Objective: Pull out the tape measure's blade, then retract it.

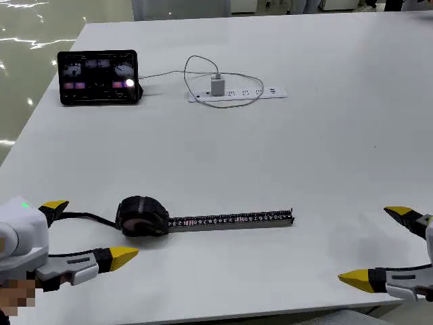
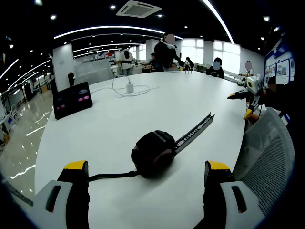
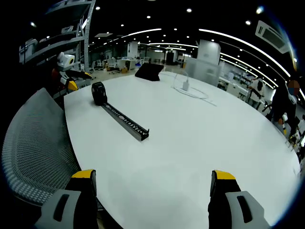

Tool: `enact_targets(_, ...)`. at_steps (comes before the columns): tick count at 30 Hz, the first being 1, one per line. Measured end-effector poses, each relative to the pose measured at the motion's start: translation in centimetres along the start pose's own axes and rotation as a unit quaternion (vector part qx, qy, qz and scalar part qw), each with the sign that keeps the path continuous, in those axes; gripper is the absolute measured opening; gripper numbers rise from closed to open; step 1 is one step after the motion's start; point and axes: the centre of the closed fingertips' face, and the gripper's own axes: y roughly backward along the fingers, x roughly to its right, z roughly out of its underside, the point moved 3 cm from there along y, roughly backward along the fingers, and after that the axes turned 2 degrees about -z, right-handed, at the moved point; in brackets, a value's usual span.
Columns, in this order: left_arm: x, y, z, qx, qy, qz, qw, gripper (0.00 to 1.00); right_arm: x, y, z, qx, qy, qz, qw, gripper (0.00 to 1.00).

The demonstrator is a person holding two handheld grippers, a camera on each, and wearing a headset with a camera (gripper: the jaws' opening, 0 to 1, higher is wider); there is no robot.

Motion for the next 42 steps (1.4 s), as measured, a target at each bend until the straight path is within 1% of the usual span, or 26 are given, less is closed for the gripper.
enact_targets(2,0.5,-0.4,-0.3,0.001,0.006,0.002,1.0,0.99,0.2,-0.1,-0.2,-0.007,0.009,-0.001,0.9999,0.99)
enact_targets(3,0.7,-0.8,-0.3,0.001,0.013,-0.002,0.9999,0.99,0.3,-0.2,-0.2,-0.018,0.023,-0.002,0.9996,0.99)
enact_targets(4,0.8,-1.1,-0.2,-0.006,0.015,-0.009,0.9998,0.99,0.4,-0.2,0.0,-0.03,0.032,-0.004,0.999,0.99)
enact_targets(5,0.8,-1.4,0.0,-0.014,0.015,-0.019,0.9996,0.99,0.4,-0.3,-0.2,-0.033,0.038,-0.008,0.9987,0.99)
enact_targets(6,0.9,-1.7,0.0,-0.011,0.013,-0.024,0.9996,0.99,0.5,-0.3,-0.4,-0.032,0.039,-0.01,0.9987,0.99)
enact_targets(9,1.0,-2.4,0.1,-0.014,0.025,-0.04,0.9988,0.99,0.7,-0.4,-0.8,-0.039,0.047,-0.02,0.9979,0.99)
enact_targets(10,1.0,-2.7,0.2,-0.018,0.032,-0.047,0.9982,0.99,0.7,-0.5,-0.9,-0.042,0.052,-0.025,0.9974,0.99)
enact_targets(12,1.1,-3.0,0.3,-0.021,0.042,-0.051,0.9976,0.99,0.7,-0.5,-1.1,-0.045,0.055,-0.032,0.9969,0.99)
enact_targets(15,1.7,-3.3,0.4,-0.021,0.064,-0.052,0.9964,0.99,0.6,-0.8,-1.3,-0.053,0.068,-0.047,0.9952,0.99)
enact_targets(17,2.0,-3.4,0.3,-0.026,0.067,-0.054,0.996,0.99,0.5,-1.0,-1.4,-0.058,0.071,-0.055,0.9943,0.99)
enact_targets(18,2.2,-3.4,0.3,-0.03,0.062,-0.06,0.9958,0.99,0.5,-1.1,-1.6,-0.059,0.074,-0.059,0.9938,0.99)
enact_targets(19,2.3,-3.4,0.2,-0.03,0.059,-0.062,0.9958,0.99,0.5,-1.2,-1.7,-0.06,0.077,-0.062,0.9933,0.99)
enact_targets(21,2.7,-3.5,-0.2,-0.022,0.061,-0.063,0.9959,0.99,0.5,-1.4,-2.0,-0.062,0.085,-0.067,0.9922,0.99)
enact_targets(22,2.7,-3.6,-0.3,-0.018,0.071,-0.066,0.9952,0.99,0.6,-1.4,-2.2,-0.062,0.087,-0.068,0.9919,0.99)
enact_targets(23,2.8,-3.8,-0.5,-0.012,0.089,-0.067,0.9937,0.99,0.6,-1.5,-2.5,-0.062,0.092,-0.07,0.9913,0.99)
enact_targets(24,2.9,-3.9,-0.6,-0.008,0.097,-0.068,0.993,0.99,0.7,-1.6,-2.7,-0.064,0.096,-0.072,0.9907,0.99)
enact_targets(29,2.8,-4.4,-0.6,0.002,0.114,-0.077,0.9905,0.99,0.9,-1.9,-3.6,-0.073,0.118,-0.081,0.987,0.99)
enact_targets(30,2.4,-4.5,-0.6,0.008,0.109,-0.088,0.9901,0.99,1.0,-1.9,-3.8,-0.074,0.12,-0.083,0.9865,0.99)
enact_targets(32,2.0,-4.6,-0.6,0.01,0.1,-0.105,0.9894,0.99,1.0,-2.0,-4.1,-0.075,0.125,-0.086,0.9856,0.99)
enact_targets(33,1.8,-4.6,-0.7,0.01,0.098,-0.115,0.9884,0.99,1.1,-2.1,-4.2,-0.077,0.128,-0.09,0.9848,0.99)
enact_targets(34,1.7,-4.7,-0.7,0.01,0.101,-0.117,0.988,0.99,1.1,-2.2,-4.2,-0.078,0.13,-0.091,0.9843,0.99)
enact_targets(37,1.1,-5.1,-1.4,0.021,0.108,-0.128,0.9857,0.99,1.1,-2.4,-4.4,-0.081,0.135,-0.096,0.9828,0.99)
enact_targets(39,1.0,-5.4,-2.1,0.03,0.108,-0.135,0.9845,0.99,1.1,-2.5,-4.5,-0.083,0.138,-0.1,0.9819,0.99)
enact_targets(40,0.8,-5.6,-2.5,0.041,0.105,-0.142,0.9835,0.99,1.2,-2.6,-4.5,-0.086,0.14,-0.103,0.981,0.99)
enact_targets(41,0.8,-5.7,-2.6,0.044,0.103,-0.144,0.9833,0.99,1.2,-2.7,-4.5,-0.088,0.142,-0.105,0.9803,0.99)
enact_targets(42,0.7,-5.8,-2.6,0.047,0.106,-0.145,0.9827,0.99,1.2,-2.7,-4.4,-0.092,0.145,-0.107,0.9794,0.99)
